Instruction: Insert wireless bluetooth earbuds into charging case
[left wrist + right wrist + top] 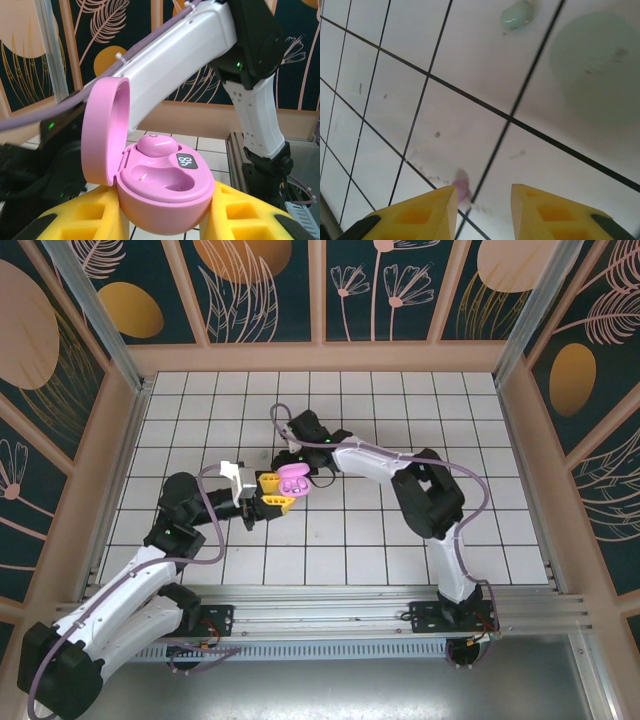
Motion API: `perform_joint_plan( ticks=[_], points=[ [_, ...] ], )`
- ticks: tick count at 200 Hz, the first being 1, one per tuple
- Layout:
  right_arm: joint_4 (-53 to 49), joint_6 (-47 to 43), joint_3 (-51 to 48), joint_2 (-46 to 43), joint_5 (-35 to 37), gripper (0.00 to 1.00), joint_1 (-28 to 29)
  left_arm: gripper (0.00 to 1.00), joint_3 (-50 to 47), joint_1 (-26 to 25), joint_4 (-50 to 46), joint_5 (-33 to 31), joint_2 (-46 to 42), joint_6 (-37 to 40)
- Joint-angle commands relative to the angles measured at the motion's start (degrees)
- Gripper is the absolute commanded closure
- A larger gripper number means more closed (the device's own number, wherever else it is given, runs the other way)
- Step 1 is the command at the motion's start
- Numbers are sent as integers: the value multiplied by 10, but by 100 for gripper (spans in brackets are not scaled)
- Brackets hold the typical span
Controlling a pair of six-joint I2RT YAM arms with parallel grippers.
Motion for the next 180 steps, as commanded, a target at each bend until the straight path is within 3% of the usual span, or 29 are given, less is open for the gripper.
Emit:
perform_joint_plan(
  ticks=[1, 34, 127, 180],
  points=[
    [-43, -12, 42, 32, 26, 67, 22, 91, -1, -2, -16, -6, -18, -4],
    [-64, -12, 91, 70, 40, 67, 47, 91, -4, -2, -29, -10, -37, -6],
    [-192, -41, 211, 139, 167, 68, 98, 91, -1, -2, -54, -18, -67, -5],
    [-233, -33, 223, 145, 185, 68, 114, 91, 1, -3, -57, -18, -69, -2]
  ],
)
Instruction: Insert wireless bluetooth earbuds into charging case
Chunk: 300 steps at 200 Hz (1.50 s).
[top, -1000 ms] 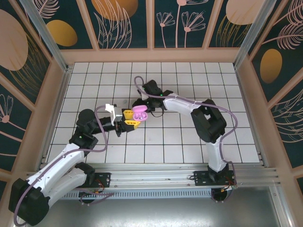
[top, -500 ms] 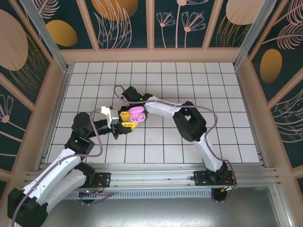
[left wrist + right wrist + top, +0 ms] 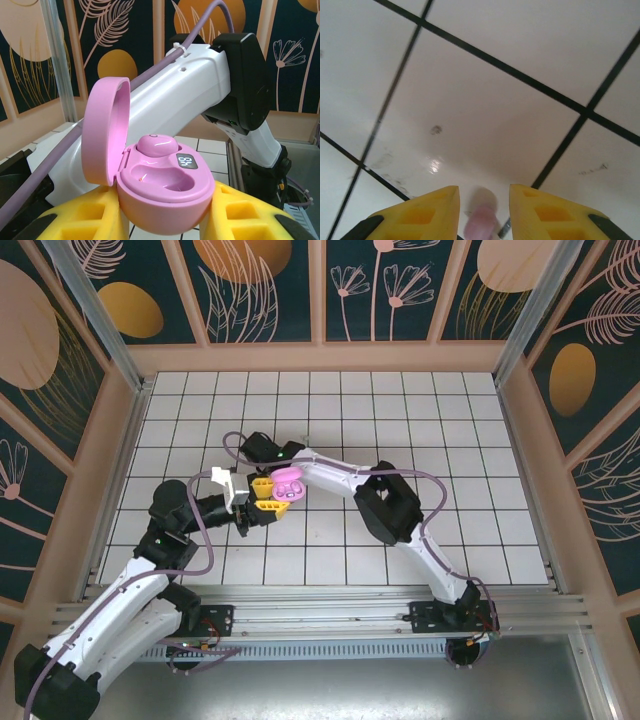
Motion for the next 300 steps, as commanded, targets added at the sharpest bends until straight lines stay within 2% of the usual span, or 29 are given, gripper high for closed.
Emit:
perform_joint_plan(
  ticks=[1, 154, 187, 228, 261, 300],
  points=[
    [-45, -1, 19, 10, 24, 68, 10, 91, 2, -2, 0, -4, -8, -2],
    [-85, -8, 45, 43, 25, 68, 27, 91, 1, -2, -10, -6, -11, 7],
    [-97, -13, 43, 41, 32, 73, 27, 91, 3, -3, -11, -8, -10, 10],
    [-99, -16, 30, 27, 33, 73, 27, 91, 4, -3, -11, -9, -6, 13],
    [-92, -19, 19, 24, 28, 79, 23, 91, 4, -3, -10, -7, -4, 14],
    [-39, -11, -36, -24, -3, 83, 0, 91, 5, -2, -12, -9, -4, 15]
  ],
)
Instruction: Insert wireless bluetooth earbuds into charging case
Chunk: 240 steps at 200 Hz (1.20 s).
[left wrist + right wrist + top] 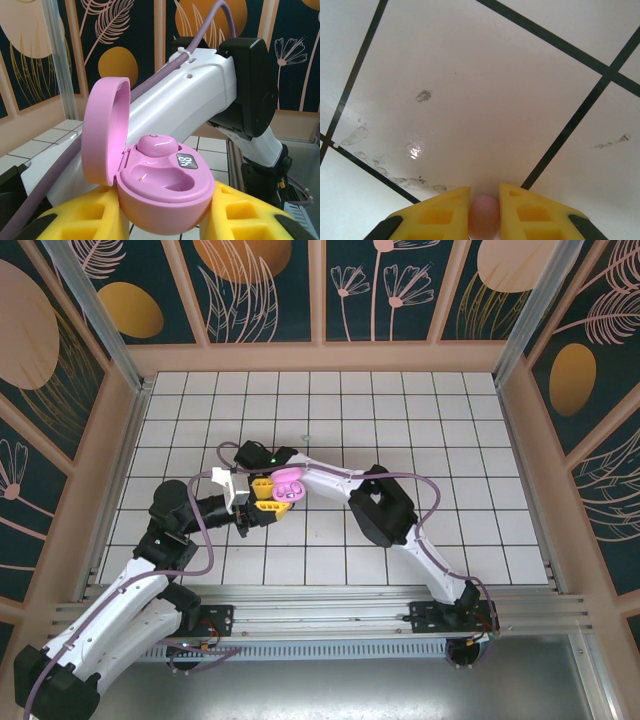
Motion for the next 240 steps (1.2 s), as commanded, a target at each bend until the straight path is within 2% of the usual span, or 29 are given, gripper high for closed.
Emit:
perform_joint_plan(
  ticks=[1, 52, 89, 168, 193, 240],
  points=[
    [5, 5, -55, -43, -29, 83, -17, 91, 4, -1, -2, -6, -1, 11],
    [128, 39, -199, -160, -131, 85, -90, 91, 4, -2, 1, -5, 2, 12],
    [193, 61, -282, -248, -170, 86, -149, 91, 4, -2, 8, -5, 11, 11],
    [204, 69, -433, -485, -167, 86, -257, 91, 12, -2, 82, 4, 81, 2],
    [185, 76, -460, -573, -167, 86, -275, 91, 24, -1, 94, 5, 114, 11],
    [218, 114, -490, -691, -193, 86, -258, 91, 29, -2, 173, -8, 174, 2]
  ],
)
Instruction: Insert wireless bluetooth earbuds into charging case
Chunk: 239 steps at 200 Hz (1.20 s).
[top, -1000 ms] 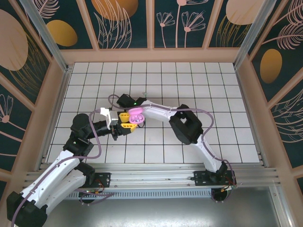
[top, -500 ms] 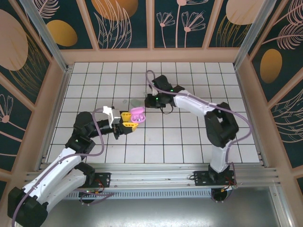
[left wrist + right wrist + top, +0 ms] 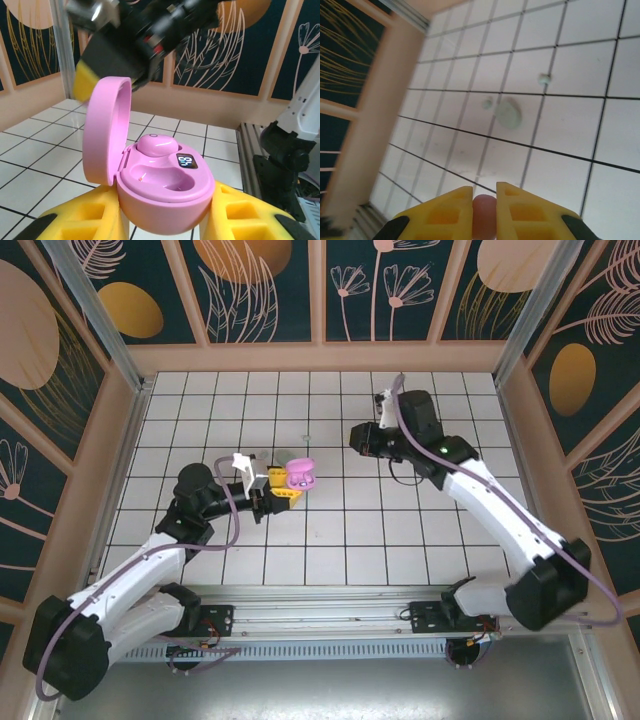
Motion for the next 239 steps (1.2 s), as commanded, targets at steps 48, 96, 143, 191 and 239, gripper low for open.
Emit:
perform_joint_plan(
  ticks=[48, 96, 143, 191, 239],
  points=[
    [23, 24, 27, -33, 6, 87, 102, 91, 14, -2, 127, -24, 48, -3],
    [58, 51, 44, -20, 10, 87, 160, 90, 12, -2, 130, -36, 53, 5],
    [65, 64, 47, -11, 31, 87, 201, 90, 8, -2, 132, -42, 57, 8],
    [70, 68, 55, 0, 46, 87, 223, 90, 10, -2, 127, -44, 54, 11],
    [89, 77, 52, 7, 47, 87, 239, 90, 10, -2, 117, -51, 51, 10]
  ],
)
